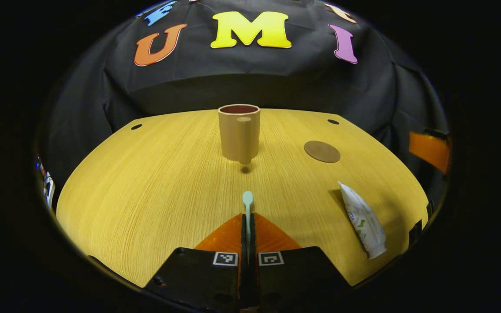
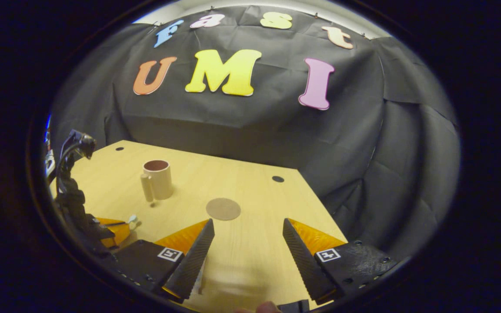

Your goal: Put the toothbrush and toothpaste on the desktop into the cup, then pick up the cup and place it on the coaster on the desktop.

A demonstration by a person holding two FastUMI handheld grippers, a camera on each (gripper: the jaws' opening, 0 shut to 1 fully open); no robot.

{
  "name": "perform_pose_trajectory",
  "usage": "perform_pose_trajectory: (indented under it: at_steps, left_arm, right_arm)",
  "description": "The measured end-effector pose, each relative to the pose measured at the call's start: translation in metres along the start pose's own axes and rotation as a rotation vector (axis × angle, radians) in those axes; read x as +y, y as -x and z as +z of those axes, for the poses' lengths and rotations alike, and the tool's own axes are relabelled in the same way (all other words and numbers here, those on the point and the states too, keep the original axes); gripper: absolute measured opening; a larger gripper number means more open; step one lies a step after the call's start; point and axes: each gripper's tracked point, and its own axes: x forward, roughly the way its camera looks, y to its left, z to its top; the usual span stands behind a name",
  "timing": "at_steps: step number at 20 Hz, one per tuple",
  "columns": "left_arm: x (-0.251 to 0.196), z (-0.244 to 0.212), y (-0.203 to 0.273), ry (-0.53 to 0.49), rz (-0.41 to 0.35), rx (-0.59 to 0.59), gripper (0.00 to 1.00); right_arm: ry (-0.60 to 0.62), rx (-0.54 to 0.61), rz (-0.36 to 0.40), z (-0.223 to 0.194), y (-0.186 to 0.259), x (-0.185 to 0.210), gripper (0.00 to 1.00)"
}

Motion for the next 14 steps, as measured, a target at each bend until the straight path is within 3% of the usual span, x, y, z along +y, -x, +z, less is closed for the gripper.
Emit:
perform_pose_trajectory:
  at_steps: [5, 10, 14]
  left_arm:
    - [0.005, 0.031, 0.022, 0.009, -0.003, -0.06, 0.03]
    - [0.015, 0.054, 0.035, -0.007, 0.012, -0.119, 0.03]
    - [0.019, 0.068, 0.042, -0.018, 0.017, -0.154, 0.03]
  right_arm:
    - [-0.041, 0.124, 0.113, -0.04, -0.015, 0.041, 0.95]
    - [-0.089, 0.275, 0.168, -0.086, -0.029, 0.068, 0.99]
    - [-0.131, 0.366, 0.19, -0.104, -0.035, 0.079, 0.81]
